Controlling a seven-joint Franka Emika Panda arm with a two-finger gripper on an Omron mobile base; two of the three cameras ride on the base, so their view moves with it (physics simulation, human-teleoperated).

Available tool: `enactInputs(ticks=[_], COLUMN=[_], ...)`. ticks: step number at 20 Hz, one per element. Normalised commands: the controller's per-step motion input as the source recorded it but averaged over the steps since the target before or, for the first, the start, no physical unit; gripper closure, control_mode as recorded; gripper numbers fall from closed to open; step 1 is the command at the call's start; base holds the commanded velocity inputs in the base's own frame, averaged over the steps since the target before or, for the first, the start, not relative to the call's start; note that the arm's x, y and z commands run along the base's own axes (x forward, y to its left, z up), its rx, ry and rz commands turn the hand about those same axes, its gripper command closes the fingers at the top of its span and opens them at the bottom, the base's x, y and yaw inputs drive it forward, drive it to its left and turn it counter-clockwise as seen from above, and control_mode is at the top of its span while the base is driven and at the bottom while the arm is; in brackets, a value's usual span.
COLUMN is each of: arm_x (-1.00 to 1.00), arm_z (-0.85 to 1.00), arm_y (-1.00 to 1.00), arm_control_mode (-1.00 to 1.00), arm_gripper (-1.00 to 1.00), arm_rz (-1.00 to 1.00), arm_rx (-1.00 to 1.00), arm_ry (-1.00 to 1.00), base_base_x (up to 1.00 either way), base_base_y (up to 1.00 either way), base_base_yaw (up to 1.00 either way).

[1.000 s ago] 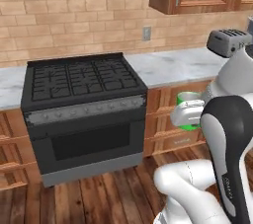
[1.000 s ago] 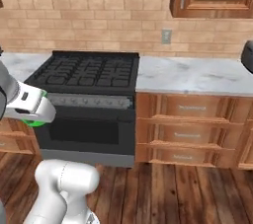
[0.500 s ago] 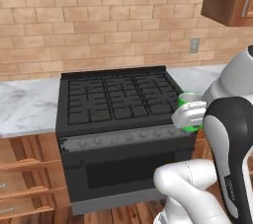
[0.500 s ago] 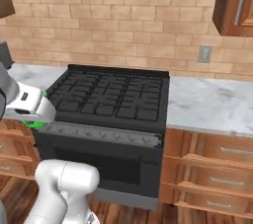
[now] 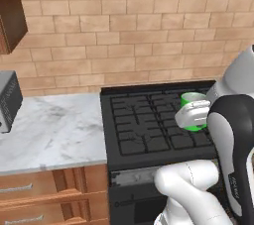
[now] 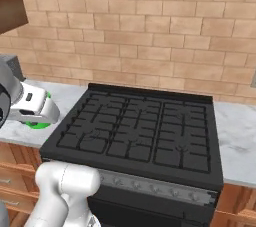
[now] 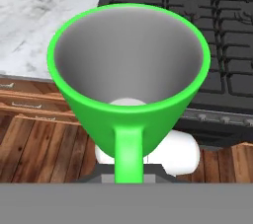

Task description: Clear the mugs and bowl far away from the sink.

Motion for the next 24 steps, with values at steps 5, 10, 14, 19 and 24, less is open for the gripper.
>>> enactInputs(ticks=[5, 10, 14, 19, 24], arm_x=[0.0, 0.0, 0.0, 0.0, 0.0], arm_z=[0.0, 0.0, 0.0, 0.0, 0.0], arm_y=[0.0, 0.0, 0.0, 0.0, 0.0], arm_control_mode=[1.0, 1.0, 1.0, 1.0, 1.0], arm_gripper=[1.0, 1.0, 1.0, 1.0, 1.0], arm_rz=[0.0, 0.0, 0.0, 0.0, 0.0], arm_rx=[0.0, 0.0, 0.0, 0.0, 0.0], arm_ry=[0.0, 0.0, 0.0, 0.0, 0.0], base_base_x=[0.54, 0.57, 0.68, 0.7, 0.79], base_base_y=[0.87, 0.45, 0.32, 0.61, 0.47], base_base_yaw=[0.2, 0.25, 0.28, 0.45, 0.56])
